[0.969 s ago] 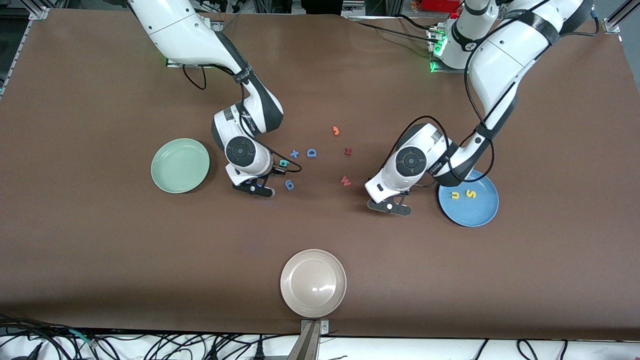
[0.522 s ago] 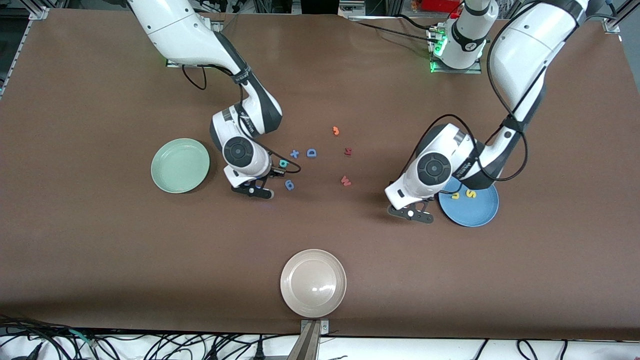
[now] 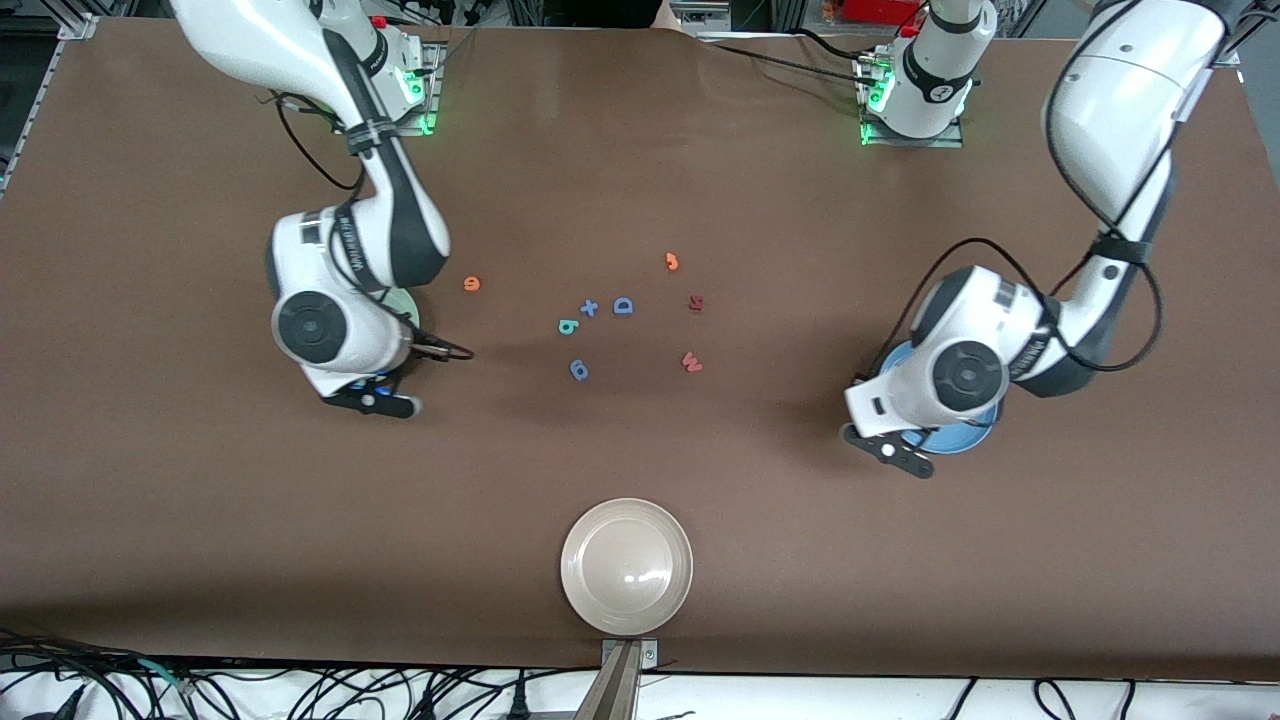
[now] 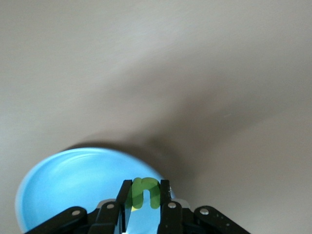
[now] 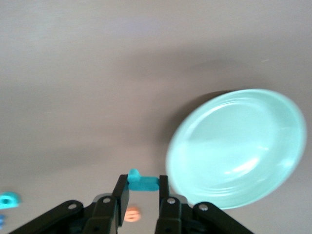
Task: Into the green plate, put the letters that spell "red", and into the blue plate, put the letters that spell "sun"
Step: 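Drop the N on the blue plate while the right gripper drops teal letter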
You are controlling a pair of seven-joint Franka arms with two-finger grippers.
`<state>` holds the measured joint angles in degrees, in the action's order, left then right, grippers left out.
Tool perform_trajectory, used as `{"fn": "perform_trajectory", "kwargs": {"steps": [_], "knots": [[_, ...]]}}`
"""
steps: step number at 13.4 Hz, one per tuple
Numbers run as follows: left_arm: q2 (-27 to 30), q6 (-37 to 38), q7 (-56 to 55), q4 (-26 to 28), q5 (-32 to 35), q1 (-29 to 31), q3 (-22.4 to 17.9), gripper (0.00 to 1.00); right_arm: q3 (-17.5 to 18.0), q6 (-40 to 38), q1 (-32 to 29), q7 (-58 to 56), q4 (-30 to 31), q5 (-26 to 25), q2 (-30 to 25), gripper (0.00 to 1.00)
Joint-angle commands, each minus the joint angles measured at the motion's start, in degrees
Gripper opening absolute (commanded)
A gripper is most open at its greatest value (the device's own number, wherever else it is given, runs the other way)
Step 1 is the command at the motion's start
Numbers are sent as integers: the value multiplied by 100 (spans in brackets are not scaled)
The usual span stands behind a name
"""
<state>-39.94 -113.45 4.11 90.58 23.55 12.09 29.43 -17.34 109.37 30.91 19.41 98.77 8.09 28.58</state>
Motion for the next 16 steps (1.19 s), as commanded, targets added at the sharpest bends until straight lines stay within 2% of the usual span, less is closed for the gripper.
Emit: {"fn": "perform_trajectory", "kwargs": {"steps": [1, 3, 6, 8, 9, 10, 11, 12, 13, 15, 16], "knots": [[-30, 25, 922, -6, 194, 337, -42, 25, -462, -47, 55, -769, 352, 52, -63, 0], [-154, -289, 1494, -6, 185, 513, -174, 25, -551, 189, 55, -1017, 774, 87, -63, 0], [-277, -468, 1497, 55, 106, 523, -289, 26, -552, 653, 47, -1122, 1327, 87, -45, 0], [-312, -468, 1479, 73, 97, 523, -289, 32, -560, 1006, -76, -1351, 1610, 87, -28, 0], [-321, -468, 1479, 108, 97, 523, -289, 40, -560, 964, -190, -1456, 1628, 105, -10, 0], [-321, -468, 1479, 126, 89, 523, -289, 75, -560, 946, -243, -1544, 1724, 114, -19, 0], [-321, -468, 1522, 117, 88, 531, -289, 100, -552, 954, -252, -1606, 1821, 123, -28, 0], [-312, -459, 1523, 117, 88, 531, -289, 100, -552, 963, -261, -1607, 1830, 123, -19, 3], [-304, -441, 1514, 109, 88, 531, -289, 100, -552, 972, -261, -1607, 1830, 131, -10, 14], [-225, -336, 1496, 65, 88, 514, -237, 100, -552, 990, -261, -1607, 1796, 123, -10, 65], [-103, -231, 1488, 30, 80, 496, -175, 100, -552, 990, -261, -1607, 1769, 131, -19, 86]]}}
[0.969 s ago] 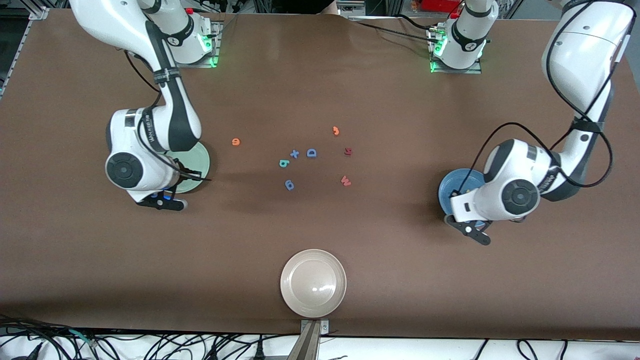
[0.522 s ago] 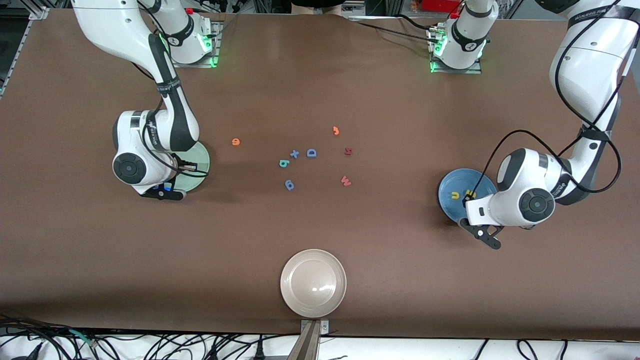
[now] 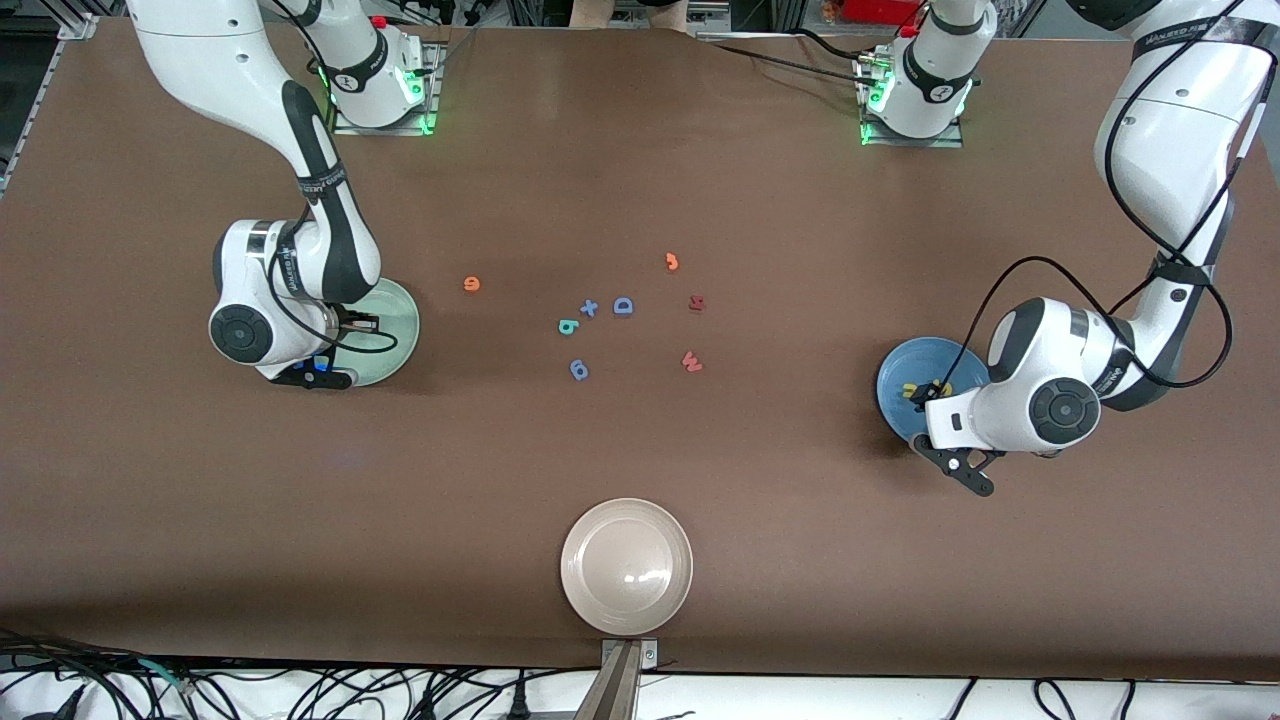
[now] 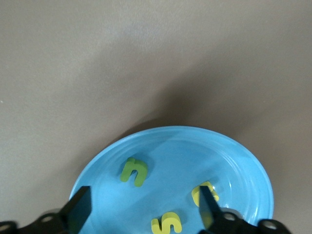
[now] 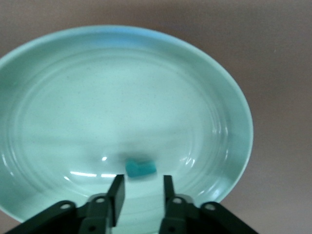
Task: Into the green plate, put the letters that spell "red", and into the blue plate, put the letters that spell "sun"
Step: 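Return the left arm to rest while the right gripper reaches the teal letters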
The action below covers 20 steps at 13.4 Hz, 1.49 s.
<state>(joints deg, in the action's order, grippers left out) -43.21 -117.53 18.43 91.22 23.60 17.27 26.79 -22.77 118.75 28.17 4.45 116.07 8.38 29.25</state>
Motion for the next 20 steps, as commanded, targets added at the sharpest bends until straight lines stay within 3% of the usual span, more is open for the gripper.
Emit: {"fn": "perform_trajectory", "kwargs": {"steps": [1, 3, 6, 9, 12, 15, 16, 20], "knots": [[338, 248, 73, -43, 83, -5, 185, 100, -8, 8, 13, -111, -48, 102, -104, 98], [698, 571, -23, -60, 65, -5, 396, 100, 18, -210, 30, -32, -390, 102, -174, 99], [1217, 1484, -103, -480, -784, -13, 467, 100, 106, -1001, 127, 302, -1225, 618, -122, 95], [1752, 2084, -252, -850, -972, 249, 476, 100, 220, -977, 425, 984, -1516, 980, -95, 95], [2280, 2821, -252, -1210, -1050, 259, 441, 100, 220, -915, 1083, 2223, -1999, 1235, 264, 95], [2466, 3445, -252, -1605, -1068, 198, 441, 100, 229, -810, 1515, 3025, -2325, 1490, 581, 95], [2536, 3448, -252, -1677, -1060, 24, 328, 100, 229, -618, 1690, 3227, -2334, 1578, 669, 95], [3002, 3167, -278, -1433, -2200, -934, -1463, 100, 229, 165, 2201, 3756, -2334, 1622, 1126, 95]]}}
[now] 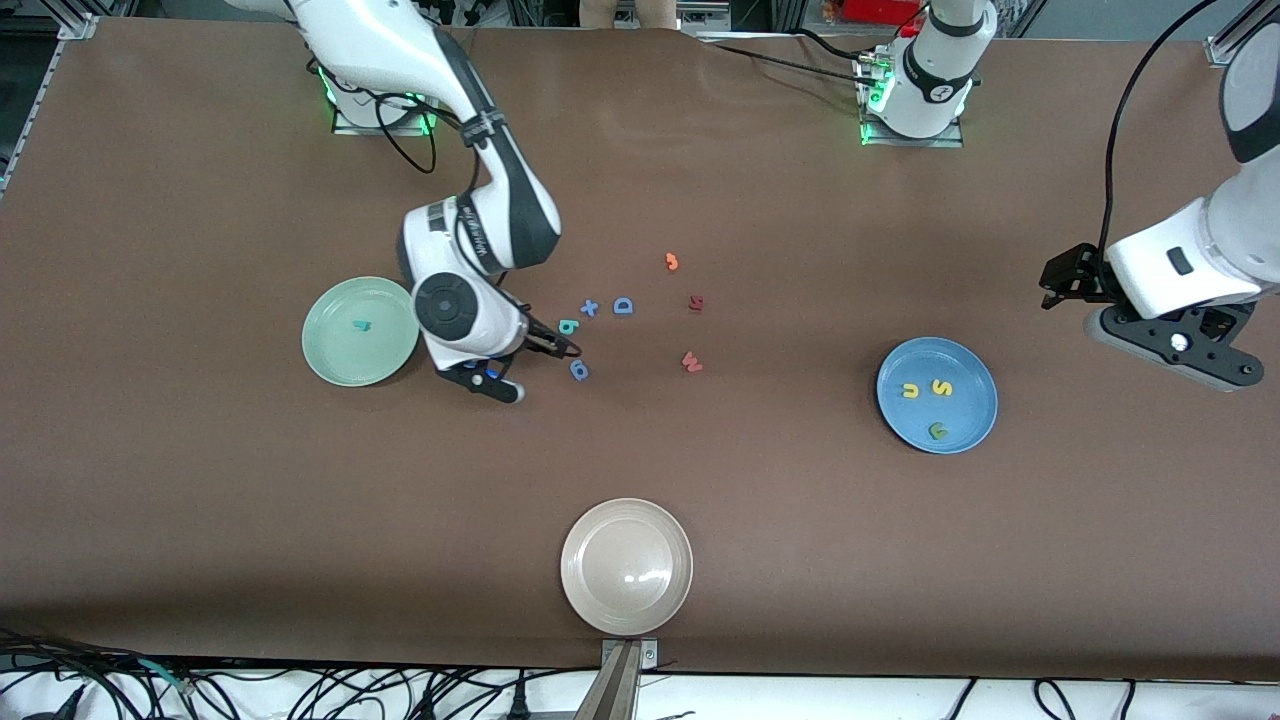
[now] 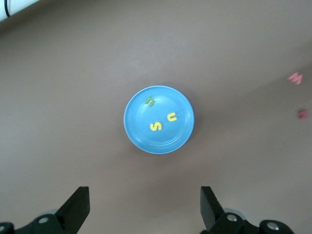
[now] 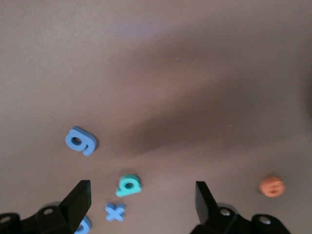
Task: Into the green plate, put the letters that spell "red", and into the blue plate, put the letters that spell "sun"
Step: 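Return the left arm to rest while the right gripper reaches the teal letters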
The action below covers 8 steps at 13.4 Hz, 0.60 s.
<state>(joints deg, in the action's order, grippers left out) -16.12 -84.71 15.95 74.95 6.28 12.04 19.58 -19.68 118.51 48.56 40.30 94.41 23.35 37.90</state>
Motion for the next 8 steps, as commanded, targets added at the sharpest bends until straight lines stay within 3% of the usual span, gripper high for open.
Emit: {"fn": "perform_trajectory", "kwargs": {"steps": [1, 4, 6, 8], "knots": [[450, -134, -170, 378, -496, -648, -997, 100, -80, 242, 215, 224, -169, 126, 314, 95], [1196, -544, -1819, 1448, -461, -870, -1167, 100, 104, 444, 242, 312, -160, 135, 463, 95], [1829, -993, -2026, 2266, -496, -922, -1158, 100, 166, 497, 242, 303, -116, 152, 499, 95], [1981, -978, -1991, 2428, -514, -984, -1175, 100, 271, 471, 268, 303, -89, 249, 507, 95]]}}
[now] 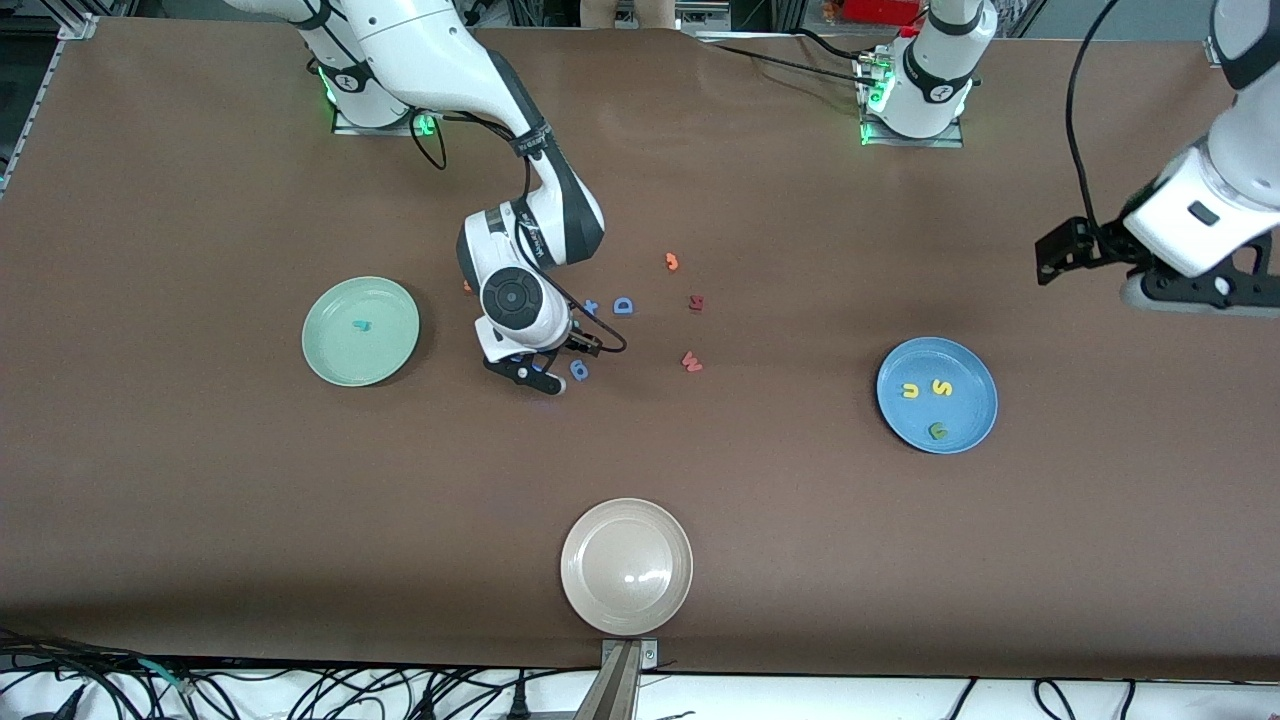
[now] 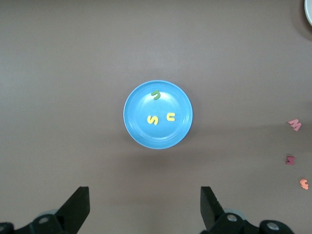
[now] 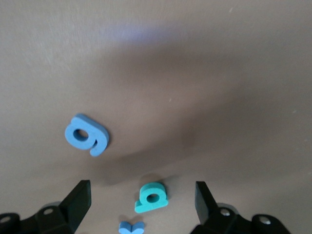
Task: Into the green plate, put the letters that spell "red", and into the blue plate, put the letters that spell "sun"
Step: 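Grasp the teal letter with the right gripper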
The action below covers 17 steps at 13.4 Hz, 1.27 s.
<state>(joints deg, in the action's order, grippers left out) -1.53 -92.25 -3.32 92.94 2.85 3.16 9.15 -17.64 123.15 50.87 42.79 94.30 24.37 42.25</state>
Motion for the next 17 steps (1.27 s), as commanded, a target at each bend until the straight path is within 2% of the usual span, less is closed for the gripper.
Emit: {"fn": "perform_trajectory", "kwargs": {"steps": [1, 2, 5, 7, 8, 11, 14, 16, 17], "knots": [[609, -223, -72, 725, -215, -210, -229, 100, 85, 7, 45, 54, -69, 147, 91, 95], [619, -232, -64, 769, -346, -298, -360, 100, 85, 7, 46, 54, -61, 147, 108, 95], [584, -145, -81, 691, -382, -351, -388, 100, 85, 7, 46, 45, -26, 138, 117, 91], [584, -144, -90, 691, -382, -850, -842, 100, 85, 7, 37, 10, -17, 138, 117, 88], [558, -170, -64, 673, -408, -844, -871, 100, 85, -10, 37, 2, 9, 138, 117, 83], [549, -171, -64, 673, -408, -826, -871, 100, 85, -45, 19, -34, 80, 138, 117, 61], [558, -127, -55, 673, -417, -712, -792, 100, 85, -54, 2, -51, 80, 138, 109, 23], [558, -118, -55, 673, -417, -668, -766, 100, 85, -54, 2, -51, 80, 138, 108, 2], [549, -118, -55, 673, -417, -651, -757, 100, 77, -54, -7, -51, 80, 138, 108, 0]]}}
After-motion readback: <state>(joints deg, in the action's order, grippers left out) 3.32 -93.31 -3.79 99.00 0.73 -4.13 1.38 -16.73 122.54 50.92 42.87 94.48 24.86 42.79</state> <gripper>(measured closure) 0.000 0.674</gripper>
